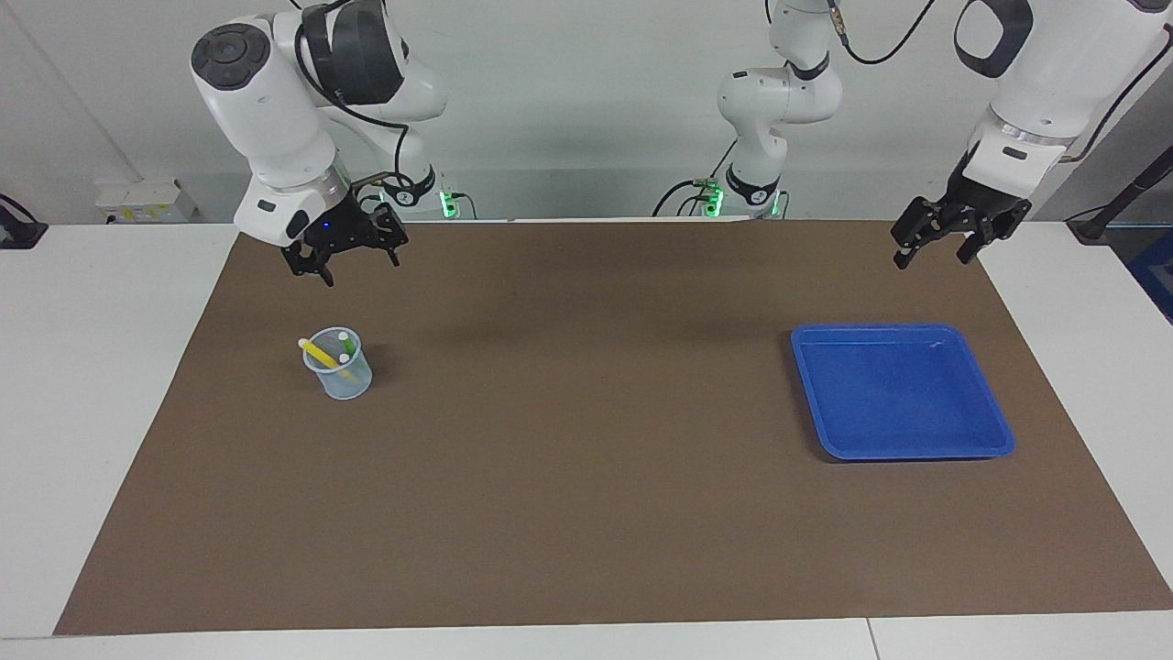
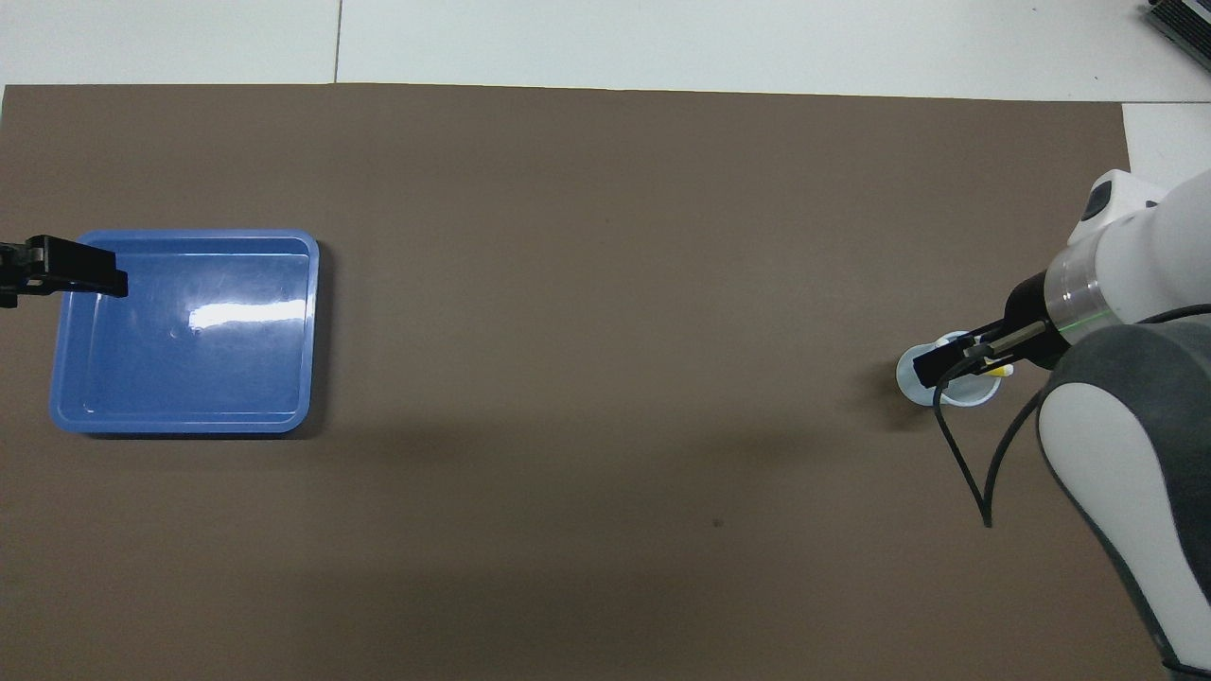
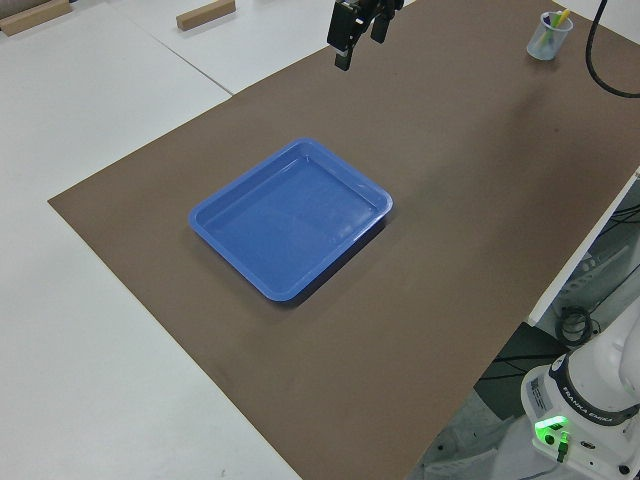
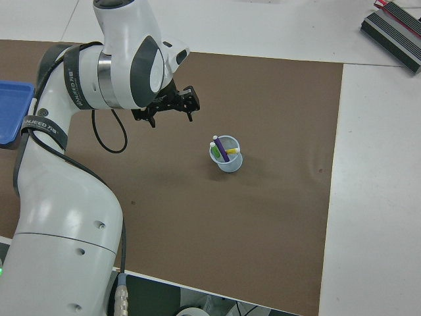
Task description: Transfer and insert pens with both arms
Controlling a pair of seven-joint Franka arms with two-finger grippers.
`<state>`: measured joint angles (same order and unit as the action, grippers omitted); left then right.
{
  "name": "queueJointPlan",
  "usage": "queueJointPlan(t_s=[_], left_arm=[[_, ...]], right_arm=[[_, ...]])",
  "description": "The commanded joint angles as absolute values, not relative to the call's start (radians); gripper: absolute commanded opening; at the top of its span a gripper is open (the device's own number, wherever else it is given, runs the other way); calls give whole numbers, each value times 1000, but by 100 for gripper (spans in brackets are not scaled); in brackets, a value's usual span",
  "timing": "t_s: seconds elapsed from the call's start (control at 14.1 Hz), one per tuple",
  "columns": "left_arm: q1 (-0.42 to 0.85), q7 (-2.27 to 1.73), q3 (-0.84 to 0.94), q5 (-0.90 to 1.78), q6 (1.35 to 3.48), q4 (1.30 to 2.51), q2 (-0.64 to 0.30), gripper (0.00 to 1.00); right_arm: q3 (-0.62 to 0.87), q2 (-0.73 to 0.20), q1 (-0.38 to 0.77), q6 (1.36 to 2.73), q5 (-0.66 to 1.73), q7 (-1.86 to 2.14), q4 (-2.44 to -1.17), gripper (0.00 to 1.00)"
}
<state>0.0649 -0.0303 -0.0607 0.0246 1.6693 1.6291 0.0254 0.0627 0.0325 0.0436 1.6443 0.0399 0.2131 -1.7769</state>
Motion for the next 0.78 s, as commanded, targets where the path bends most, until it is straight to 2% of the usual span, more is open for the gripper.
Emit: queueJointPlan(t_s=[0.0,0.5,0.71], left_arm=[[67,-15,-66,9,1651,1626,28,100],[66,-15,-63,9,1649,1623,28,100],[66,-15,-61,9,1651,1623,28,100]], right_arm=[[101,18,0,1635,52,196,-1753,100],[97,9,2,1655,43,178,-1746,100],[95,3,6,1615,31,158,-1714,100]])
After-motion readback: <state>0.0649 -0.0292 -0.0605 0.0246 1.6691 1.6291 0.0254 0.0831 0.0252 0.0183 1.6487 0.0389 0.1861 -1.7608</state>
